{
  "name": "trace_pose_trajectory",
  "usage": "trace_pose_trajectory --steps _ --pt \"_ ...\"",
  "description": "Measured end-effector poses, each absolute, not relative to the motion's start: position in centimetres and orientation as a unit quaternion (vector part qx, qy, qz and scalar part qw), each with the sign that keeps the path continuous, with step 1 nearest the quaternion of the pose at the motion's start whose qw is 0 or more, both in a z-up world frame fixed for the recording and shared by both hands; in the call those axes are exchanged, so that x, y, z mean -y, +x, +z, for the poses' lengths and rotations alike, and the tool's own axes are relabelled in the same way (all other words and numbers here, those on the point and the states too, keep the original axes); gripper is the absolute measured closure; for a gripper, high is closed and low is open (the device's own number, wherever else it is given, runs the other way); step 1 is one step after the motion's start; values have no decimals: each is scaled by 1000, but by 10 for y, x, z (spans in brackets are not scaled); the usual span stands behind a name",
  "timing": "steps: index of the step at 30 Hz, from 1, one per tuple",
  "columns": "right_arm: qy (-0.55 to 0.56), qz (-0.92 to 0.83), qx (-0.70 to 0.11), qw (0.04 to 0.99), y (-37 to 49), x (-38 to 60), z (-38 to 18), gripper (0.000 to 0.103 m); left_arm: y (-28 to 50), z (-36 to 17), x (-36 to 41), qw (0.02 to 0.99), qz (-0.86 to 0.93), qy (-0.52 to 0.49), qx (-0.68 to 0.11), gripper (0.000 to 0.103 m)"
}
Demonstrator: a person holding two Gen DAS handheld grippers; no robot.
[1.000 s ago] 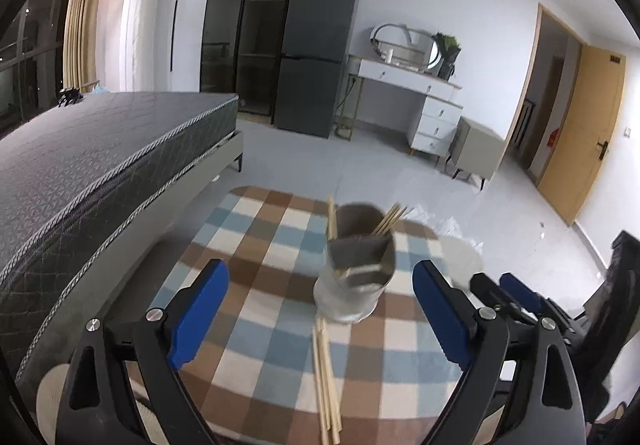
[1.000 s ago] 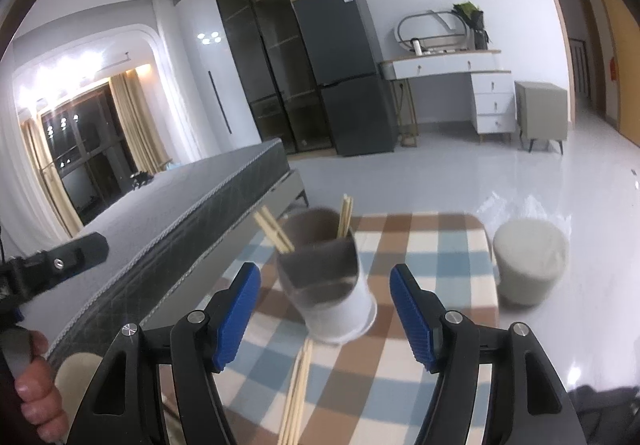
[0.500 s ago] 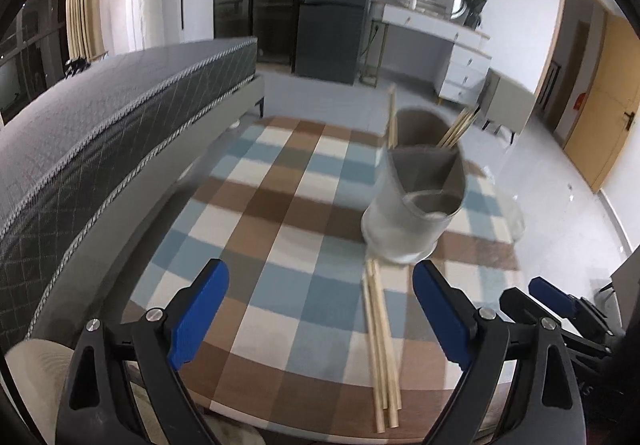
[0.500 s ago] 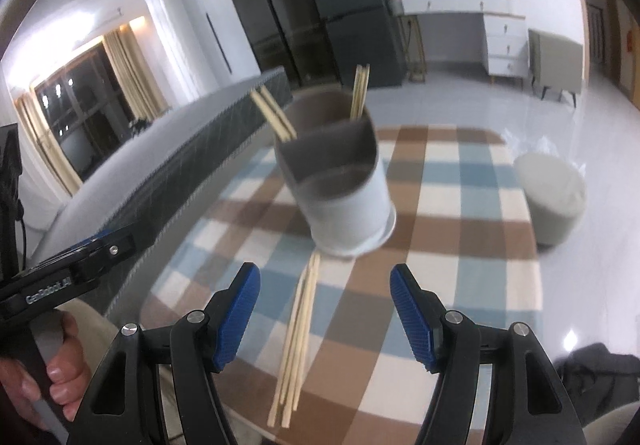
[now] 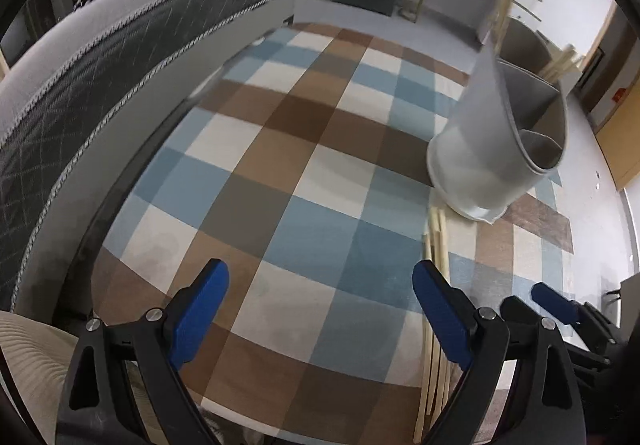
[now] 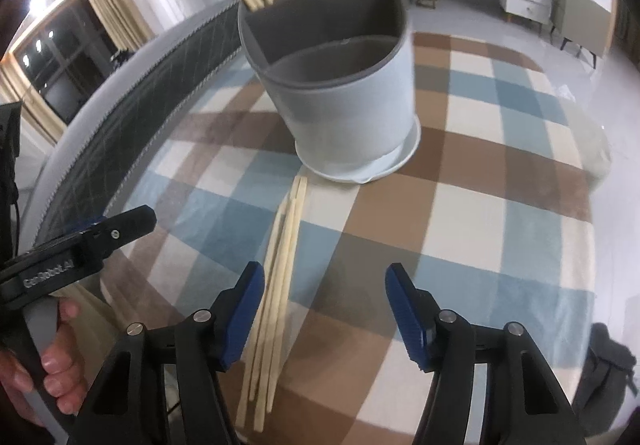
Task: Organize utensils
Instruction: 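Grasp one chopstick from the bundle with the right tool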
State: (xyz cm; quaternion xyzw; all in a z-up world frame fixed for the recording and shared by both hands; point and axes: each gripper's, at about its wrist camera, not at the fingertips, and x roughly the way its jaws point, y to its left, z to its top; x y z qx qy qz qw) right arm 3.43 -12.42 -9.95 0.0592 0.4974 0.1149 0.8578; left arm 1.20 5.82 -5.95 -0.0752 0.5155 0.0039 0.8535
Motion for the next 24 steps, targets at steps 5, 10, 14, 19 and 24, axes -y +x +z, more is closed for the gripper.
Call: trace_pose_trajectory --steps 5,10,14,19,24 --pt "35 121 -521 845 56 111 -113 51 21 -68 -72 836 20 -110 -537 13" --pt "5 134 -542 830 75 91 -123 66 26 -78 -87 813 38 -149 -561 13" --pt "-14 138 -548 825 86 79 -128 70 27 -79 -97 804 49 -173 -566 13" --pt "-29 122 -552 824 99 68 -133 77 27 -79 -105 799 53 -191 -568 13" --pt "-40 117 -552 824 103 57 -129 97 30 -81 -109 793 51 -203 -572 13"
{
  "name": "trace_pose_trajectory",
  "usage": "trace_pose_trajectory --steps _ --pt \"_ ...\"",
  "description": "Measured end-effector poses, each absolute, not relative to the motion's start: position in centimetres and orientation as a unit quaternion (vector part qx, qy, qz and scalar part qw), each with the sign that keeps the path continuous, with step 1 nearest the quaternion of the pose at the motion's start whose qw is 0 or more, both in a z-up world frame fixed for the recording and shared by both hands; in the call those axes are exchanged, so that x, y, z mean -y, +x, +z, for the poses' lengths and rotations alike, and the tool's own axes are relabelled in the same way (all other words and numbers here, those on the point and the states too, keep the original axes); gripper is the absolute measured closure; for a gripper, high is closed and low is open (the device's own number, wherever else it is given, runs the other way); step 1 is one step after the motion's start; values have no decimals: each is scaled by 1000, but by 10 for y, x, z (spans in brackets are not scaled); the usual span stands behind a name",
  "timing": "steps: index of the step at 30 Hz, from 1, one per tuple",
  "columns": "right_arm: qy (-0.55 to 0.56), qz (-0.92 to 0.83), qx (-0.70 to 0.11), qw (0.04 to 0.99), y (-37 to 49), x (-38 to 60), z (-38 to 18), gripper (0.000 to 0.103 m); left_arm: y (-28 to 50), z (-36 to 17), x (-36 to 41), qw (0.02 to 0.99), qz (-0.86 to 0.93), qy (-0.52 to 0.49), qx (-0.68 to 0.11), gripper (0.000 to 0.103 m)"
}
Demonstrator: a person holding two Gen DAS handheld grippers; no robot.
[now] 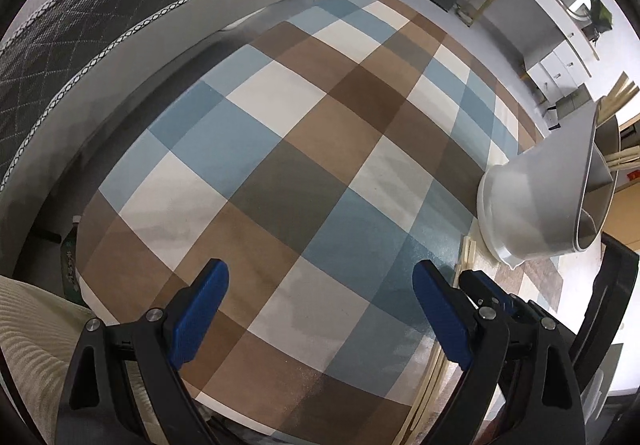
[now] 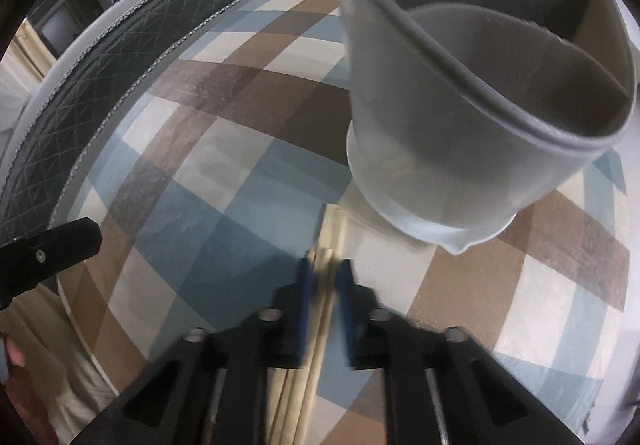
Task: Organize utensils
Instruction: 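Grasp one chopstick from the bundle with the right tool, then lift the right tool's chopstick while the left tool grasps another chopstick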
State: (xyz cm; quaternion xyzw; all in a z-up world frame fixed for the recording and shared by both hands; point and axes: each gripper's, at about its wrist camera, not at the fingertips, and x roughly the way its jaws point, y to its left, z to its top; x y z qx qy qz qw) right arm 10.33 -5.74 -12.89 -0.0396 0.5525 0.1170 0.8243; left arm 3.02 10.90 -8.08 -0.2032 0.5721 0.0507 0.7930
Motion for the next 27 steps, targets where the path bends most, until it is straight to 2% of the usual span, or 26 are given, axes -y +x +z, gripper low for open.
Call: trace_pose_trajectory --steps 8,19,27 --pt "-20 108 -531 840 90 68 -118 99 32 -82 -109 793 47 -203 -572 13" --pt "96 100 -467 874 63 121 -76 99 31 -89 -77 797 -10 -145 -587 13" --pt "204 87 -446 867 48 175 -71 99 22 -100 -38 786 -70 -84 -609 13"
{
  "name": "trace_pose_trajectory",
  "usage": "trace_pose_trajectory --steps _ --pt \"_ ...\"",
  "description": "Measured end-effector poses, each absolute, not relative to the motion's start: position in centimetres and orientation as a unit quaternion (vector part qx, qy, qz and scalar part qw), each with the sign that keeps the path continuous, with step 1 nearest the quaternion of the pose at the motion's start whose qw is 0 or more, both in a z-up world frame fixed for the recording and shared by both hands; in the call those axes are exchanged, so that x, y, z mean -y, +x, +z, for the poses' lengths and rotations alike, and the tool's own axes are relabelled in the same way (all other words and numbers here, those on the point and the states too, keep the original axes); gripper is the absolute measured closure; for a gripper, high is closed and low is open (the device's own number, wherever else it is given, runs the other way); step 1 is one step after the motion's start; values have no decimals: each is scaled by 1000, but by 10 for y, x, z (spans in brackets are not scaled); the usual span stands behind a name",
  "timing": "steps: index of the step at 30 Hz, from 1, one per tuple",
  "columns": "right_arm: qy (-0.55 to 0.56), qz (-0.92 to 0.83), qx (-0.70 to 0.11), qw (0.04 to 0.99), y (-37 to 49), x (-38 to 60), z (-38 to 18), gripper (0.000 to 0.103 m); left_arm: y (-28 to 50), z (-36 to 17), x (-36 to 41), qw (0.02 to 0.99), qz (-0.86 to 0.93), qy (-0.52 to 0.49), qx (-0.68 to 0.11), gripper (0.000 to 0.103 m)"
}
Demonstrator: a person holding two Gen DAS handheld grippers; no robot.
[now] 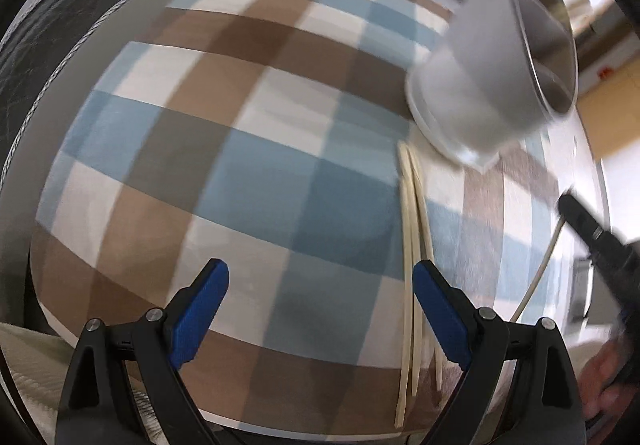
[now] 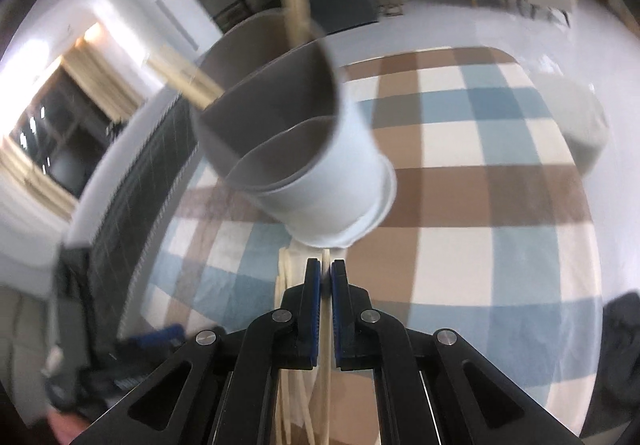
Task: Organize utensils
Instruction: 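Lift the right tool's chopstick while the left tool grasps another chopstick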
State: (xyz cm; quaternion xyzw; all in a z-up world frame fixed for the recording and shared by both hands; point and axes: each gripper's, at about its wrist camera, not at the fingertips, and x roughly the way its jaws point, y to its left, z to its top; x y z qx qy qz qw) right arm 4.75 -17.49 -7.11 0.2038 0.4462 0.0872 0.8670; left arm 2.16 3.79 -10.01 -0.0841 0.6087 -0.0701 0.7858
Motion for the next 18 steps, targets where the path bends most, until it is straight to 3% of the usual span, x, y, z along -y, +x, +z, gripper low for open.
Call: trace_pose_trajectory --steps 10,18 --pt "301 81 -405 859 32 224 -70 99 6 -115 -1 783 -70 16 -618 13" --pt "308 80 -377 870 28 237 -60 99 -2 -126 -2 771 -59 32 -633 12"
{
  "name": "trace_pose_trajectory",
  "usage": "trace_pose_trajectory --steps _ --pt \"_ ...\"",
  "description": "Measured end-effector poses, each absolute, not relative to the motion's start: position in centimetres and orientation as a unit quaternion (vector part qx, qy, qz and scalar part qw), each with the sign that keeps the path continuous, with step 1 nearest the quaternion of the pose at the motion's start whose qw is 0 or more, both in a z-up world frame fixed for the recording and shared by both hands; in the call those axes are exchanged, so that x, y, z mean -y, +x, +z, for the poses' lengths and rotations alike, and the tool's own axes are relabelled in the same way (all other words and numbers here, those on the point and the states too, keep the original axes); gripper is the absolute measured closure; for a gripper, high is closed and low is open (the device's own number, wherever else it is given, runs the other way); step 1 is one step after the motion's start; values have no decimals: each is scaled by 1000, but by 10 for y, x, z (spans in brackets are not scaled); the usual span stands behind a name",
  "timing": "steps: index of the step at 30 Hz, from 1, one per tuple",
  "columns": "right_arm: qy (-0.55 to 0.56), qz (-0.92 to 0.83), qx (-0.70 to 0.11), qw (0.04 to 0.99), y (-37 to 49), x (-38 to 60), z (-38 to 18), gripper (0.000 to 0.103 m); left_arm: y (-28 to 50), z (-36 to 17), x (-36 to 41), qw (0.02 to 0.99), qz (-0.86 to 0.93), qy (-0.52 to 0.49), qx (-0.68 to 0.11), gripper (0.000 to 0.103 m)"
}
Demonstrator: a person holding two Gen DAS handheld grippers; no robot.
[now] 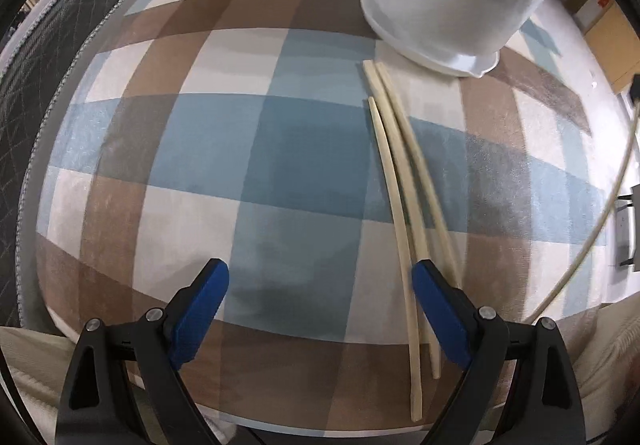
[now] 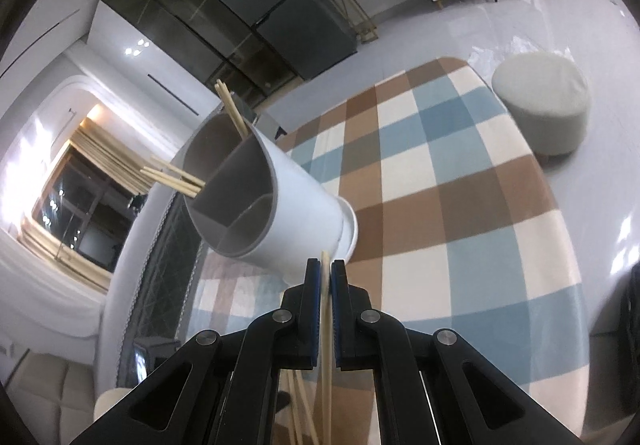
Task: Organize utensils
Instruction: 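Lift the right tool's chopstick while the left tool grasps another chopstick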
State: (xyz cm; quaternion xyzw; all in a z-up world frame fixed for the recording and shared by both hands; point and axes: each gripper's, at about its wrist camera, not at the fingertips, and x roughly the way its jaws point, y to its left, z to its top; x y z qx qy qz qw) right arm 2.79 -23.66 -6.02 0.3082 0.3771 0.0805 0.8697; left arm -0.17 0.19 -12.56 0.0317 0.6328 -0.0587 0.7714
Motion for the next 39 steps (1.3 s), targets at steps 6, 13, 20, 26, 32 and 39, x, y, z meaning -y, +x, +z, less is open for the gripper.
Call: trace_pose_trajectory --steps 6,13,20,26,32,39 --pt "297 85 -362 880 27 238 -51 99 -2 -125 -5 774 -52 33 -630 13" --pt "278 85 -353 889 27 238 -45 99 17 -121 11 787 -66 39 -612 46" --pt "282 81 -353 888 28 245 -48 99 47 -117 37 781 -91 65 -614 101" --pt "277 79 -352 891 27 246 -46 99 64 -105 25 796 -86 24 -599 102" --pt "245 97 -337 904 18 229 -35 99 42 -54 22 850 -89 -9 -520 102" --pt "174 121 -307 928 0 196 -17 99 13 -24 17 885 -102 -41 -453 102"
